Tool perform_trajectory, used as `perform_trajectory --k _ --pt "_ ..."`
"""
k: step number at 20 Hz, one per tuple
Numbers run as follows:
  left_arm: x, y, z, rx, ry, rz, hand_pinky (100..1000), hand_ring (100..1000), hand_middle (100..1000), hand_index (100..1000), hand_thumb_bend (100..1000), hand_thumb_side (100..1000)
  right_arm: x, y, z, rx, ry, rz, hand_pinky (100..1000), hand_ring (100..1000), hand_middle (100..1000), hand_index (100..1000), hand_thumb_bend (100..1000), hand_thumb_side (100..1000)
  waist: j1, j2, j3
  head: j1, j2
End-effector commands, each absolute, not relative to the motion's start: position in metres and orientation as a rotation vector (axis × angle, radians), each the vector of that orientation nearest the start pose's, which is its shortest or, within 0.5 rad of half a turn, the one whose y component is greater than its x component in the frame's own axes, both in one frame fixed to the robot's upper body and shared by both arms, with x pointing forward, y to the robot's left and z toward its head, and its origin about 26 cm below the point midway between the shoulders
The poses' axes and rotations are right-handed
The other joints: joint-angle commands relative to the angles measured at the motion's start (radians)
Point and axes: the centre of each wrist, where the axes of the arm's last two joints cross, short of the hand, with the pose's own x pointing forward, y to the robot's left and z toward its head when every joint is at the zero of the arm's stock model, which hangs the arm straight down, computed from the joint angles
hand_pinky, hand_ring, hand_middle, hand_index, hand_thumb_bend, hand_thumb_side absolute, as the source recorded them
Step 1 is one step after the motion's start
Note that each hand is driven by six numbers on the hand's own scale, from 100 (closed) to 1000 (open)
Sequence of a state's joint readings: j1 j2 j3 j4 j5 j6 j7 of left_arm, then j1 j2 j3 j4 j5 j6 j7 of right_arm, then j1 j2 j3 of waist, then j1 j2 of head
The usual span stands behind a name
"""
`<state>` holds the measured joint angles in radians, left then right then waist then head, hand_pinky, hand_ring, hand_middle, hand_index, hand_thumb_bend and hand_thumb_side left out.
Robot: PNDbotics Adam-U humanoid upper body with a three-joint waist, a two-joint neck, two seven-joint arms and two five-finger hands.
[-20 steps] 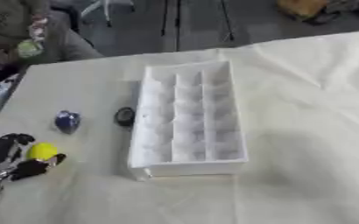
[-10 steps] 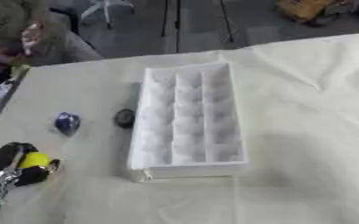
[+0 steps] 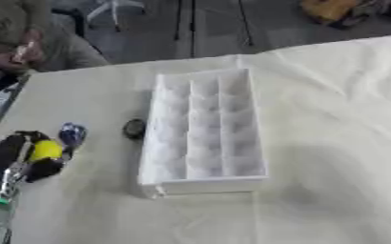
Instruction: Pick up objects on the table and place them in the box.
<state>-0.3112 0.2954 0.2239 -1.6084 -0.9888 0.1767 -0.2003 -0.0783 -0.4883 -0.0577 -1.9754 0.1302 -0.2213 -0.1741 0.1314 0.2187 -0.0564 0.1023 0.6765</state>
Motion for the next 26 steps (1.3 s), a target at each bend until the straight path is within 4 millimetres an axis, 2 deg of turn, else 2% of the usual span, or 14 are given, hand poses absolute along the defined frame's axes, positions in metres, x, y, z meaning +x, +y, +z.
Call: perform_trajectory --k 1,2,5,8,11,14,15,16,18,19,21,22,23,26 --pt "0.343 0.323 0.158 1.160 -1.500 -0.733 269 340 534 621 180 454 0.272 -0.319 0.167 -0.545 -2.308 0.434 739 637 697 877 244 678 -0.006 -0.019 -0.002 0.002 -0.006" --pt "0.347 0.311 0.168 1.147 -1.566 -0.742 271 343 541 621 211 452 0.272 -0.319 0.167 -0.541 -2.309 0.437 739 637 697 877 243 680 -0.007 -0.020 -0.007 0.005 -0.006" --pt "0.363 0.268 0.191 1.073 -1.742 -0.818 270 343 545 621 221 452 0.273 -0.317 0.168 -0.529 -2.314 0.446 739 638 697 877 243 680 -0.008 -0.022 -0.019 0.010 -0.008" --pt "0.379 0.239 0.199 1.005 -1.837 -0.894 265 340 545 615 243 444 0.274 -0.316 0.169 -0.516 -2.321 0.454 739 638 698 877 242 681 -0.009 -0.023 -0.030 0.019 -0.011" --pt "0.395 0.213 0.191 0.939 -1.902 -0.954 259 335 542 611 215 430 0.275 -0.315 0.170 -0.505 -2.326 0.459 739 638 698 877 242 681 -0.009 -0.023 -0.046 0.020 -0.016" --pt "0.410 0.197 0.166 0.903 -1.908 -1.001 293 358 558 621 183 440 0.275 -0.314 0.171 -0.498 -2.333 0.463 739 639 698 877 242 682 -0.011 -0.022 -0.057 0.018 -0.022" --pt "0.413 0.197 0.150 0.901 -1.852 -1.060 416 443 614 677 242 496 0.276 -0.314 0.172 -0.498 -2.337 0.463 739 639 698 877 242 683 -0.012 -0.020 -0.061 0.017 -0.024" --pt "0.416 0.197 0.139 0.907 -1.807 -1.110 578 552 699 742 368 569 0.276 -0.314 0.172 -0.498 -2.339 0.462 739 638 698 877 242 683 -0.012 -0.020 -0.063 0.016 -0.024" --pt "0.418 0.204 0.118 0.939 -1.666 -1.231 718 682 771 808 516 645 0.275 -0.315 0.171 -0.501 -2.337 0.458 739 638 698 877 242 682 -0.014 -0.019 -0.063 0.014 -0.022" --pt "0.418 0.210 0.114 0.977 -1.622 -1.247 842 779 816 831 688 727 0.275 -0.315 0.171 -0.503 -2.335 0.457 738 638 698 877 241 682 -0.014 -0.020 -0.060 0.015 -0.022" --pt "0.416 0.221 0.109 1.057 -1.576 -1.239 902 838 860 855 798 800 0.275 -0.316 0.171 -0.505 -2.333 0.453 738 638 698 877 236 683 -0.014 -0.021 -0.054 0.014 -0.022" --pt "0.414 0.226 0.109 1.090 -1.566 -1.227 902 838 860 855 798 800 0.275 -0.316 0.171 -0.506 -2.333 0.452 738 638 698 877 236 683 -0.014 -0.021 -0.052 0.013 -0.022" --pt "0.412 0.231 0.112 1.123 -1.567 -1.201 913 851 872 861 841 861 0.275 -0.316 0.171 -0.506 -2.332 0.450 738 638 697 877 235 683 -0.013 -0.021 -0.049 0.012 -0.022" --pt "0.403 0.243 0.123 1.198 -1.608 -1.101 912 856 883 865 865 908 0.275 -0.316 0.170 -0.507 -2.329 0.447 738 638 697 877 236 682 -0.011 -0.021 -0.042 0.009 -0.020"
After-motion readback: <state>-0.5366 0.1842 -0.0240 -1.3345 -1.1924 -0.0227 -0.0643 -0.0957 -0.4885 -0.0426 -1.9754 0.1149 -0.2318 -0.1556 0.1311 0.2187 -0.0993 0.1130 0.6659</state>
